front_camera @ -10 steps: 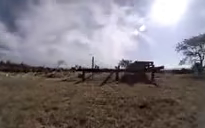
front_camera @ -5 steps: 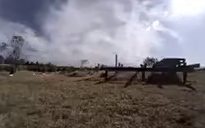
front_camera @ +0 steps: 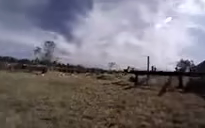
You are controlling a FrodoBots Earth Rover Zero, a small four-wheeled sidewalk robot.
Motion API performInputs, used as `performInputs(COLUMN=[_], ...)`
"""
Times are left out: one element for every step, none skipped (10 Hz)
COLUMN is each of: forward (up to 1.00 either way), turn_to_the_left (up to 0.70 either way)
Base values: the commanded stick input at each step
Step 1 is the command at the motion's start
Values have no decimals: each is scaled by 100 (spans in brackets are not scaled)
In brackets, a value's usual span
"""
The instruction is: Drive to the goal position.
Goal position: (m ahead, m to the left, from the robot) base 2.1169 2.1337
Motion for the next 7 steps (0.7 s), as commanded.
performInputs(forward=[70,70,70,70,70,70,70], turn_to_the_left=[0,0,0,0,0,0,0])
